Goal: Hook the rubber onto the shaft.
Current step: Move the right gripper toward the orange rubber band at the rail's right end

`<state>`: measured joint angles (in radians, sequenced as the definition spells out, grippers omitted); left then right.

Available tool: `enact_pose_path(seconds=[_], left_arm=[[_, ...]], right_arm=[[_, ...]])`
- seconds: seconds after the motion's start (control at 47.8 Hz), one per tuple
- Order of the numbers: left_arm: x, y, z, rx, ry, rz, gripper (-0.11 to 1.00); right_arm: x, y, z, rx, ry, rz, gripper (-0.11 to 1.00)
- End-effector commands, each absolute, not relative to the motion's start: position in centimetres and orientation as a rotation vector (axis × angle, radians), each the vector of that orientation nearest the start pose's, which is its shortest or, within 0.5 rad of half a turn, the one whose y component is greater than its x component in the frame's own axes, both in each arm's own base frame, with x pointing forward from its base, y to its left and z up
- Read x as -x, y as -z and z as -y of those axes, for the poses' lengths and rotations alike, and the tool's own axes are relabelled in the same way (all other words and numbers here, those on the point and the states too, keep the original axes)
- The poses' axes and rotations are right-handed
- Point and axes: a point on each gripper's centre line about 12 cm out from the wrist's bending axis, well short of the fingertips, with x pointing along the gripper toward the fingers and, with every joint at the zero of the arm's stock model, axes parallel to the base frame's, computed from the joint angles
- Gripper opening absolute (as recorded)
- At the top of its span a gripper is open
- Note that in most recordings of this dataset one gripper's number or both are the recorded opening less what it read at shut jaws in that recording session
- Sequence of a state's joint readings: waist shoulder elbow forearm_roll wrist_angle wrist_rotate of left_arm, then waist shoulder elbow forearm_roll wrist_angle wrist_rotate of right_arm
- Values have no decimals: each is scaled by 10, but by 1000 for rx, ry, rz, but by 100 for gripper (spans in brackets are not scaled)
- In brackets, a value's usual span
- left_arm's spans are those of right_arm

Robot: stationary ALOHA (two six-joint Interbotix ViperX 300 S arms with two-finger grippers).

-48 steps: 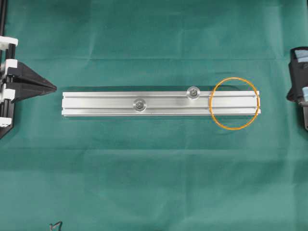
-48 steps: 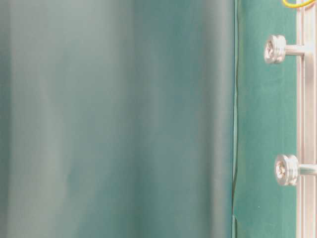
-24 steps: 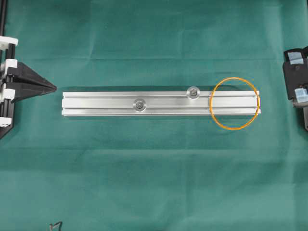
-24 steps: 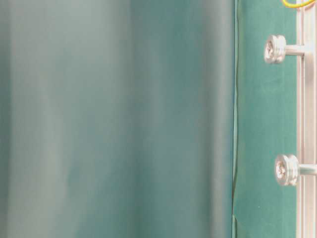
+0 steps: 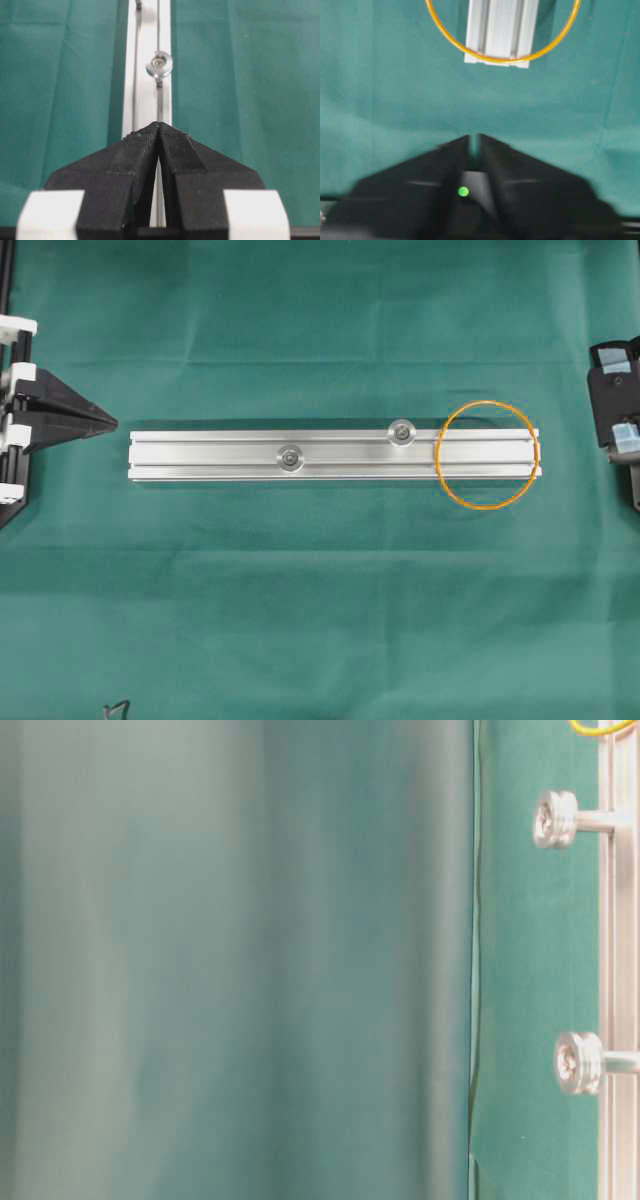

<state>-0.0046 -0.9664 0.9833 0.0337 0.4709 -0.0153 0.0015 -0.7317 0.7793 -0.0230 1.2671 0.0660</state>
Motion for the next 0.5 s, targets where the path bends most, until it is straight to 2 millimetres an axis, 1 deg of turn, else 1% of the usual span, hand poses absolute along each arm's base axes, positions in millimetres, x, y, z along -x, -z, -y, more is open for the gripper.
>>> enact_pose_path(seconds=[0.0,0.105,0.167,0.188,0.481], left_arm=[[-195,-299,-1,-22,-8,-455,0],[-195,-300,-1,-22,-8,-454,0],[-195,-300,-1,-21,-7,-452,0],[-195,-300,-1,-22,-8,-454,0],[-195,-300,-1,-22,-7,-454,0]], right_arm=[[-177,-270,3,-36,59,-1289,56],[-177,-269,3,-31,60,-1289,85],[-177,-269,4,-30,64,-1292,97],[-177,-269,4,-30,64,-1292,99],[-177,-269,4,-30,64,-1289,98]])
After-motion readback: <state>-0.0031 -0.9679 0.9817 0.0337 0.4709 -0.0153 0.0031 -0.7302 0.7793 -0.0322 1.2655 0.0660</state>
